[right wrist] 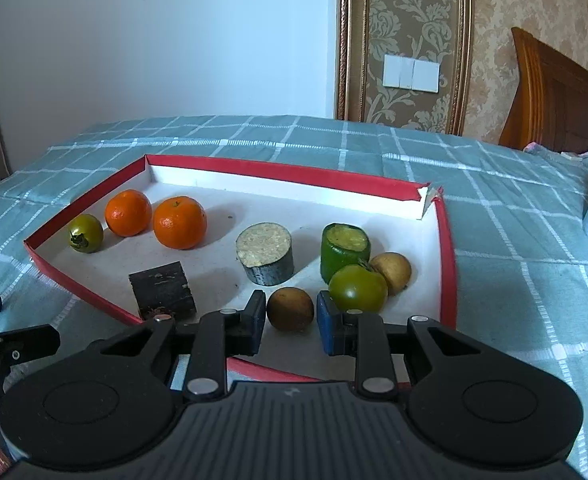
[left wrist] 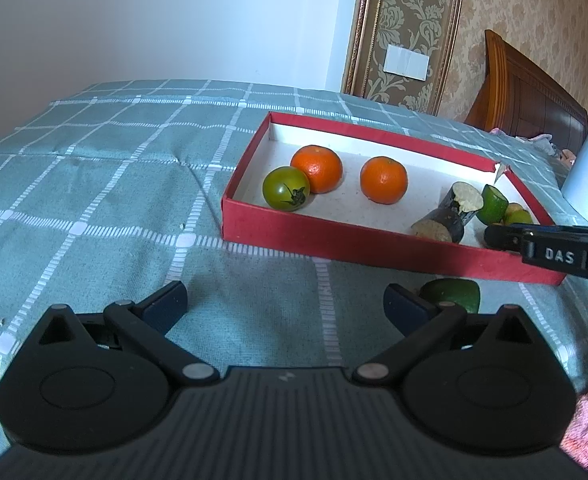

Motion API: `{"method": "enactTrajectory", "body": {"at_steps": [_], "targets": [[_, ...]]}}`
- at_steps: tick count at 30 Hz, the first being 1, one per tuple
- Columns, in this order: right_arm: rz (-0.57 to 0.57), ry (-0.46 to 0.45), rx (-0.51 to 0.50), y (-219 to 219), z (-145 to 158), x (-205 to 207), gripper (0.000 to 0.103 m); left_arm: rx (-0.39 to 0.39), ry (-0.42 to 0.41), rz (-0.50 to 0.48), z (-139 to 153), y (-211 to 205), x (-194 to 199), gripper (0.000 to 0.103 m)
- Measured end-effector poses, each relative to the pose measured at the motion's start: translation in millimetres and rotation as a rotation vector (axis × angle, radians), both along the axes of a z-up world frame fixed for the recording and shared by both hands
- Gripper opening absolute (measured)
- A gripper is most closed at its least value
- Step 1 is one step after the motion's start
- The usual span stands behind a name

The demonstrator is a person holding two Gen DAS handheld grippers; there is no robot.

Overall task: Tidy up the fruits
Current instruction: 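Carry the brown fruit into the tray and open the right gripper, then withdraw the right gripper from the tray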

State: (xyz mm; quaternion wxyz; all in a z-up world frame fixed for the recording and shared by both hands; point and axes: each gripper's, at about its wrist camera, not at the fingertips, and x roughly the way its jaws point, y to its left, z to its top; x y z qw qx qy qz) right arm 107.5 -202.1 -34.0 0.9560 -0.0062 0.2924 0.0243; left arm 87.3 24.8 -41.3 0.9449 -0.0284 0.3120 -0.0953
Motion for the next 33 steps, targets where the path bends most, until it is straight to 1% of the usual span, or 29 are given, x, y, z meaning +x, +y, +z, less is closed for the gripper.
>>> {"method": "enactTrajectory", "body": {"at_steps": [1, 2, 3, 4, 6, 10, 14, 17, 19, 21, 22, 24, 27, 29, 33], "targets": [[0.005, 0.003, 0.004, -1.1, 0.3, -1.9, 0.04, -0.002, -0.001, 0.0, -0.3, 0.6, -0.4, 0.103], [0.004, -0.007, 0.007, -2.5, 0.8, -5.3, 0.043, -0.005, -0.002, 0.0, -0.2, 0.7, -0.5, 0.103], [-0.002, -0.021, 0.004, -3.4, 1.7, -9.2, 0.051, -0.009, -0.003, 0.0, -0.1, 0.9, -0.5, 0.103], [-0.003, -0.035, -0.004, -3.8, 3.4, -13.4, 0.063, -0.013, -0.003, 0.001, -0.3, 1.6, -0.8, 0.103], [-0.009, -0.058, -0.013, -4.5, 5.8, -20.3, 0.075, -0.014, -0.004, 0.001, -0.4, 1.9, -1.2, 0.103], [0.001, -0.086, -0.019, -6.1, 8.3, -31.0, 0.075, -0.006, -0.002, 0.004, -0.3, 1.5, -1.1, 0.103], [0.008, -0.089, -0.006, -9.7, 10.1, -35.6, 0.075, -0.001, 0.002, 0.007, 1.1, -0.1, -5.5, 0.103], [-0.004, -0.104, 0.001, -12.3, 12.7, -38.8, 0.075, -0.026, -0.009, -0.004, 5.0, -4.3, -13.5, 0.103], [-0.017, -0.12, 0.005, -14.5, 15.3, -41.3, 0.075, -0.027, -0.028, -0.025, 10.0, -13.6, -20.4, 0.103], [-0.026, -0.128, 0.006, -16.8, 17.0, -42.3, 0.075, 0.01, -0.047, -0.031, 14.0, -26.9, -24.7, 0.103], [-0.029, -0.131, 0.006, -17.8, 17.5, -42.7, 0.075, 0.042, -0.047, -0.035, 15.3, -36.0, -25.2, 0.103], [-0.039, -0.139, 0.01, -19.4, 18.4, -43.5, 0.075, 0.08, -0.031, -0.065, 14.7, -48.9, -23.9, 0.103], [-0.055, -0.146, 0.007, -22.0, 19.4, -43.6, 0.075, 0.095, -0.026, -0.109, 12.5, -62.9, -25.0, 0.103], [-0.064, -0.144, 0.014, -24.3, 19.3, -43.3, 0.076, 0.105, -0.034, -0.122, 11.3, -69.5, -26.0, 0.103], [-0.073, -0.14, 0.033, -27.6, 19.5, -43.2, 0.076, 0.113, -0.02, -0.136, 8.9, -76.8, -20.2, 0.103]]}}
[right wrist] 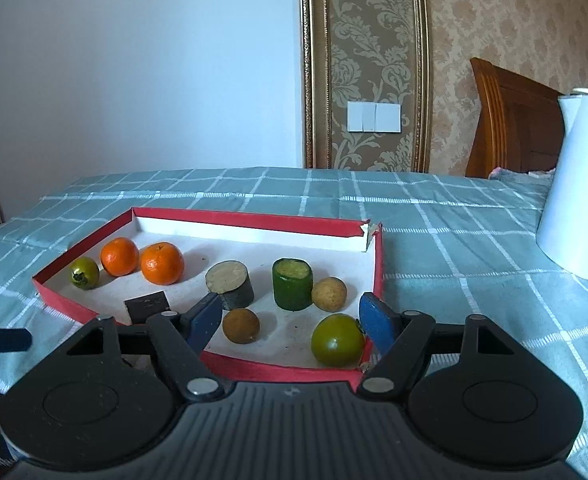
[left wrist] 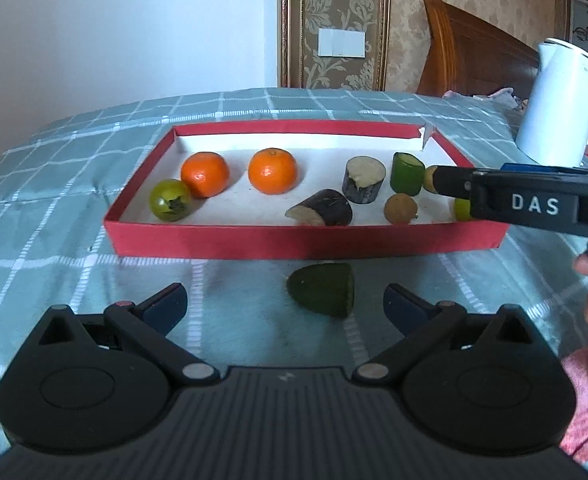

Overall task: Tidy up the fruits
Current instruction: 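Grasp the dark green cucumber chunk with the left gripper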

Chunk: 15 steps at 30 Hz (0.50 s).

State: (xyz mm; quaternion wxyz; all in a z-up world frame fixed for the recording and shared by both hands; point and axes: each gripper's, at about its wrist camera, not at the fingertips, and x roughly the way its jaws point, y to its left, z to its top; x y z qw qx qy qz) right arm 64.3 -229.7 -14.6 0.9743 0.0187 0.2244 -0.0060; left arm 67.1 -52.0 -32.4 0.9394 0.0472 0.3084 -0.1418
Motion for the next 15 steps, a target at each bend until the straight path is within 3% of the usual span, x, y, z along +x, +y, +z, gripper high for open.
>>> {"method": "enactTrajectory", "body": {"at_steps": [11, 15], "targets": [[0.006, 0.01, 0.009, 0.4, -0.8, -0.2, 0.08, 0.002, -0.008, -0.009, -4.5, -7.3, 4.4, 0.102], [0.005, 0.012, 0.007, 0.2, -0.9, -0.4, 0.08, 0.012, 0.012, -0.033, -6.2, -10.9, 7.4, 0.082]]}}
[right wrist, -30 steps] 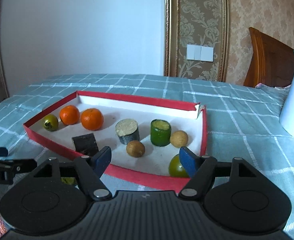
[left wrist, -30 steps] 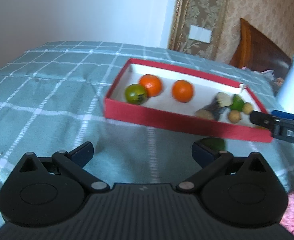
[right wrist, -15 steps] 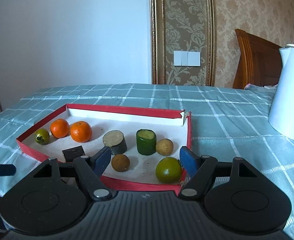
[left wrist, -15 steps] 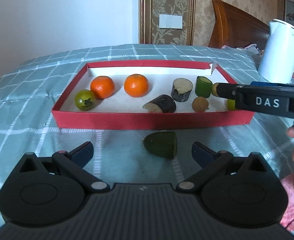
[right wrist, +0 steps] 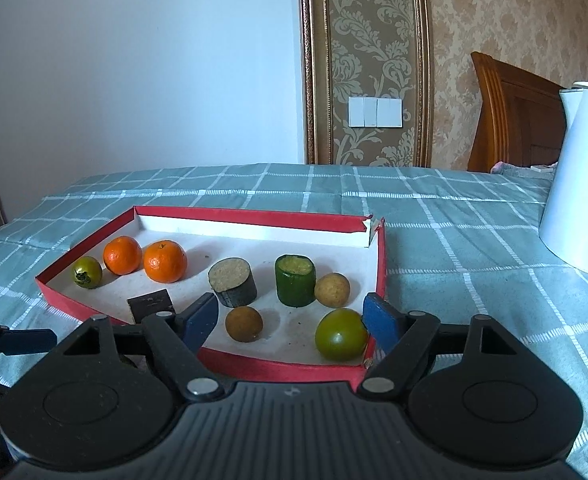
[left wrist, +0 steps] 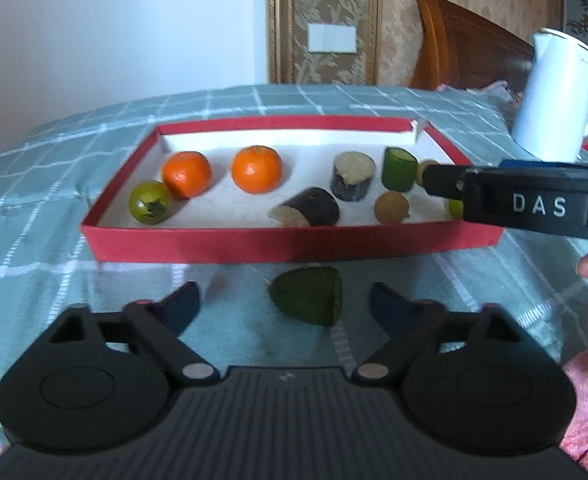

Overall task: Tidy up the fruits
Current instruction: 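Grasp the dark green cucumber chunk with the left gripper, then carry the cucumber chunk into the tray and open the left gripper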

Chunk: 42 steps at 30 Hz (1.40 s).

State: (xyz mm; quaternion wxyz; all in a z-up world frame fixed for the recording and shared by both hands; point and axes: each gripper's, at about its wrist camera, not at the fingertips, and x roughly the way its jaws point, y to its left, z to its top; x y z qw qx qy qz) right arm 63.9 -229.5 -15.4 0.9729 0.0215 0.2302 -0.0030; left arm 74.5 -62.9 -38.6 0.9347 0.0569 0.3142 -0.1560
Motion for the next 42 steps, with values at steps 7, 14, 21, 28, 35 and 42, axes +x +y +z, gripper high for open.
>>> {"method": "enactTrajectory", "body": {"at_steps": [7, 14, 21, 28, 35, 42], "targets": [[-0.003, 0.008, 0.001, -0.6, -0.9, 0.0, 0.08, 0.001, -0.007, -0.022, -2.9, -2.5, -1.4, 0.067], [-0.003, 0.014, -0.001, -0.7, -0.9, 0.7, 0.08, -0.007, -0.026, -0.051, -1.8, -3.9, -4.0, 0.037], [-0.003, 0.022, -0.011, 0.2, -2.5, 2.3, 0.08, -0.02, -0.034, -0.055, -0.3, -0.1, -9.4, 0.037], [-0.009, 0.029, -0.014, 0.7, -4.1, 3.4, 0.08, -0.047, -0.041, -0.058, 6.2, 11.8, -15.5, 0.037], [-0.008, 0.04, -0.017, 1.9, -6.5, 5.2, 0.08, -0.064, -0.065, -0.023, 15.6, 28.5, -10.2, 0.037], [-0.008, 0.052, -0.024, 4.3, -8.7, 7.1, 0.08, -0.091, -0.101, 0.009, 36.7, 39.0, 9.6, 0.037]]}}
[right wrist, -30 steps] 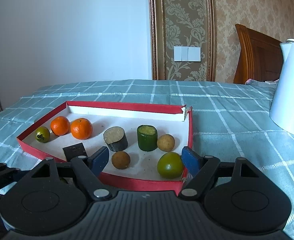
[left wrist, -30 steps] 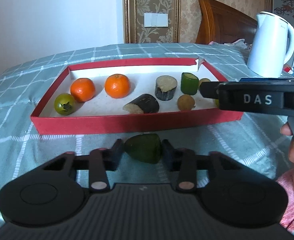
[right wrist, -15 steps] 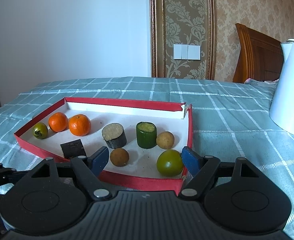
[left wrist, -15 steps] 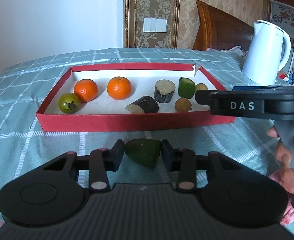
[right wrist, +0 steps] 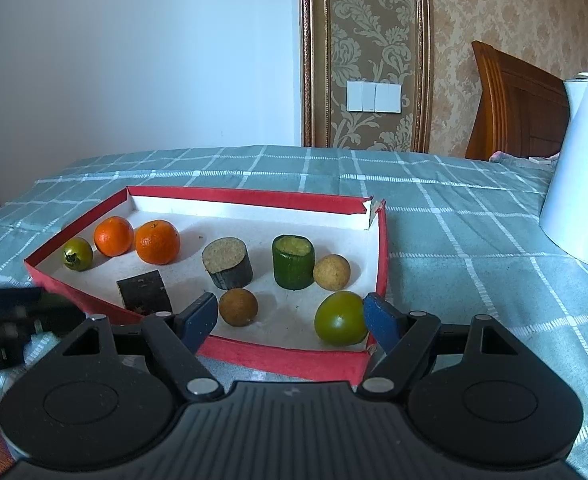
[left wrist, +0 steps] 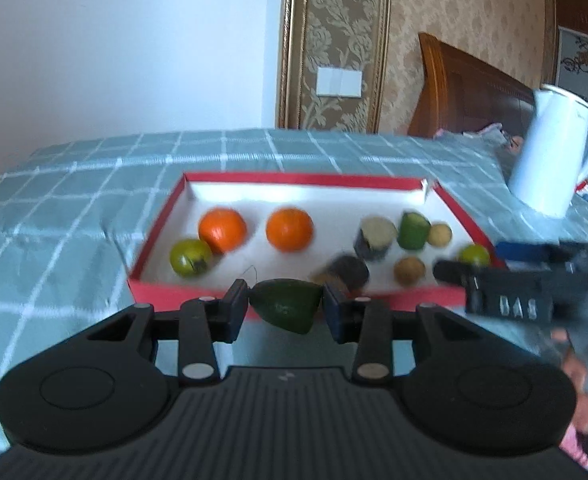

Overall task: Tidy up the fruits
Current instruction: 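Carry the cucumber chunk into the tray and open the left gripper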

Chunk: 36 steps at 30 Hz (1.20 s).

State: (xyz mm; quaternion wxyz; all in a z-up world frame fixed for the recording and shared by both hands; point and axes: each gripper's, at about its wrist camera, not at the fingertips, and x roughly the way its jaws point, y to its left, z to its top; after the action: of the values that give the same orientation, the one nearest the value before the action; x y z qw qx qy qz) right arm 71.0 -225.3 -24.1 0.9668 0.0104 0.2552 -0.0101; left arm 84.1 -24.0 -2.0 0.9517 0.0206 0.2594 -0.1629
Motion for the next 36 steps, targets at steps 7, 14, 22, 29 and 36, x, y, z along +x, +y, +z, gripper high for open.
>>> {"method": "enactTrajectory", "body": {"at_steps": [7, 14, 22, 29, 36], "targets": [[-0.001, 0.007, -0.007, 1.3, -2.0, 1.3, 0.08, -0.002, 0.003, 0.063, 3.4, 1.9, 47.1, 0.037], [0.0, 0.009, -0.009, 1.5, -2.6, 1.4, 0.08, 0.027, 0.028, 0.069, -13.0, -4.0, 70.3, 0.037], [0.003, 0.012, -0.005, 1.7, -3.4, 2.2, 0.08, 0.037, 0.044, 0.064, -21.3, -8.3, 82.4, 0.037], [0.001, 0.014, -0.004, 0.9, -3.4, 2.7, 0.082, 0.048, 0.029, 0.075, -24.9, -9.4, 85.6, 0.044], [0.001, 0.014, -0.004, 1.0, -3.2, 2.6, 0.083, 0.06, 0.026, 0.071, -26.2, -11.6, 83.7, 0.048]]}}
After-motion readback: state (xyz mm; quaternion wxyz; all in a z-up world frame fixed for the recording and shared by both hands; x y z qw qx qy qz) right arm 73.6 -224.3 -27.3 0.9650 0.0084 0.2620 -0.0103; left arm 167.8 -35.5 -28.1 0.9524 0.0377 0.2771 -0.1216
